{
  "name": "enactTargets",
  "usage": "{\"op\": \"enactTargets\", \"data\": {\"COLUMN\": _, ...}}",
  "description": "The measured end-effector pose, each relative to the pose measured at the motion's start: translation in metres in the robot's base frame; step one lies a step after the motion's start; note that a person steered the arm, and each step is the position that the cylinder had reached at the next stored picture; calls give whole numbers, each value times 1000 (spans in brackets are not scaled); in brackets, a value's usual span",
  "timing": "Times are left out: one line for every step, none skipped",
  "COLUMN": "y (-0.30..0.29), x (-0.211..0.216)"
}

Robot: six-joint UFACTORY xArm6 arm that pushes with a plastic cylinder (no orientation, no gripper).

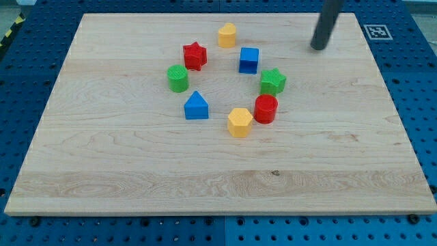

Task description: Push the green star towards the center right of the board

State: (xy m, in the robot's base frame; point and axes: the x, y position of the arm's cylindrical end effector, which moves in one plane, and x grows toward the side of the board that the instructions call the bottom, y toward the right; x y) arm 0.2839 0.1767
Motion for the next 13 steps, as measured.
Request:
{"op": "enactTargets", "data": {"y": -54, "x": -29}}
{"op": "enactTargets", "data": {"y": -131, "x": -51}}
{"op": "enactTargets", "data": {"y": -201, "x": -54}}
{"op": "enactTargets", "data": {"y": -224, "x": -31}}
{"op": "enactTargets", "data": {"y": -222, "x": 10}}
{"op": "enactTargets", "data": {"y": -209, "x": 16}}
{"op": "enactTargets", "data": {"y": -208, "x": 17}}
{"op": "enactTargets", "data": {"y": -208, "x": 25}}
{"op": "enactTargets", "data": {"y": -203, "x": 38}}
{"op": "enactTargets", "data": {"y": -197, "x": 49}}
{"op": "enactTargets", "data": {"y": -185, "x": 66}}
{"op": "enactTargets", "data": {"y": -176, "x": 86}}
{"op": "enactTargets", "data": {"y": -175, "x": 109}}
